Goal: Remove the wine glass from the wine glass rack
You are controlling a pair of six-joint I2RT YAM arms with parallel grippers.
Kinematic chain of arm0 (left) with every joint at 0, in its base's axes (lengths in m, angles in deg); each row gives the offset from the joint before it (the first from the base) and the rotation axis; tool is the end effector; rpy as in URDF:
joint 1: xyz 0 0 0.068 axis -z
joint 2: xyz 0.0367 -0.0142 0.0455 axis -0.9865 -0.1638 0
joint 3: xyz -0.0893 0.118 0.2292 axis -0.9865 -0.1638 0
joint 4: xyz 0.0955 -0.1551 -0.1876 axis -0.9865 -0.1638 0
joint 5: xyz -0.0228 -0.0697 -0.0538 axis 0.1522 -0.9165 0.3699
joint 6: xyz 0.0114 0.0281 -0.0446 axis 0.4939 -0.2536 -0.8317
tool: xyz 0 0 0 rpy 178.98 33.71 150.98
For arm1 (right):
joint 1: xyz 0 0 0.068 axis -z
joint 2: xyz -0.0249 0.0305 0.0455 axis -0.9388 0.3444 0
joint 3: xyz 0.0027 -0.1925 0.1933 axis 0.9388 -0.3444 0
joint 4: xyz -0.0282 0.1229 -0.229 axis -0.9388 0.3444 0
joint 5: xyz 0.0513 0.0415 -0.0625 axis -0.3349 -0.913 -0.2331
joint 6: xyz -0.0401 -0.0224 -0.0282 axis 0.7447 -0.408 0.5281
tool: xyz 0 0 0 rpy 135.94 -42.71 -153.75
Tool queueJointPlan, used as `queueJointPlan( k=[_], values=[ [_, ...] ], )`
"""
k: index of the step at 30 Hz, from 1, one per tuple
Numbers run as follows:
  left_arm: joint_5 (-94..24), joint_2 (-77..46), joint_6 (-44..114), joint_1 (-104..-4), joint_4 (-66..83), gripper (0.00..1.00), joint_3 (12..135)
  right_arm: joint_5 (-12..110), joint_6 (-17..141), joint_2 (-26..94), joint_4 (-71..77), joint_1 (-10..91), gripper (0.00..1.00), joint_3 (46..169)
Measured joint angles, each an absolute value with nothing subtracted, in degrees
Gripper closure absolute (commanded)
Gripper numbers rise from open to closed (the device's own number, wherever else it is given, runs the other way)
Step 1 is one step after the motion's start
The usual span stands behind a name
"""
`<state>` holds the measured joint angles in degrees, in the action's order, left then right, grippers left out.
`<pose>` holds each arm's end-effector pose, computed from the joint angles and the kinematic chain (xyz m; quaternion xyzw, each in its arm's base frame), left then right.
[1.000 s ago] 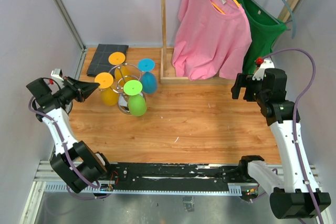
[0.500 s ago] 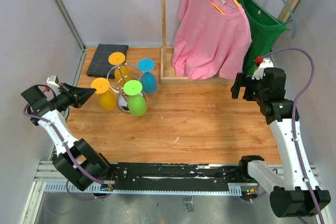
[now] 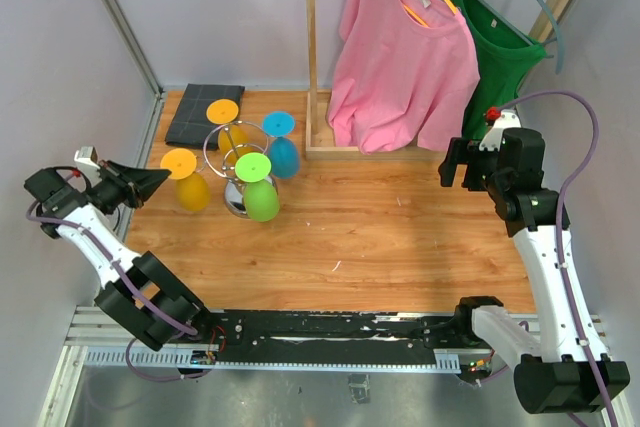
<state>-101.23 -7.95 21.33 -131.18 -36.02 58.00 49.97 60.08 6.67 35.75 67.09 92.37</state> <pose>0.1679 0.1503 0.2998 -0.3186 0.7107 -0.5106 0.3642 0.1976 0.0140 0.3657 0.0124 0.8496 0.1059 0.5166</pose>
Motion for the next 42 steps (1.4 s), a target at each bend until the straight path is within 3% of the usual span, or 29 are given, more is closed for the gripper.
queueJointPlan(
  k=[24, 42],
  values=[
    [-102.0, -9.0, 31.7, -134.2, -46.7, 1.0, 65.6, 49.5, 60.1, 7.0, 35.3, 67.1, 0.02, 92.4],
    [-101.9, -8.5, 38.2, -133.8, -47.8, 1.0, 82.7, 47.0, 60.2, 11.5, 33.7, 67.1, 0.02, 93.1]
  ],
)
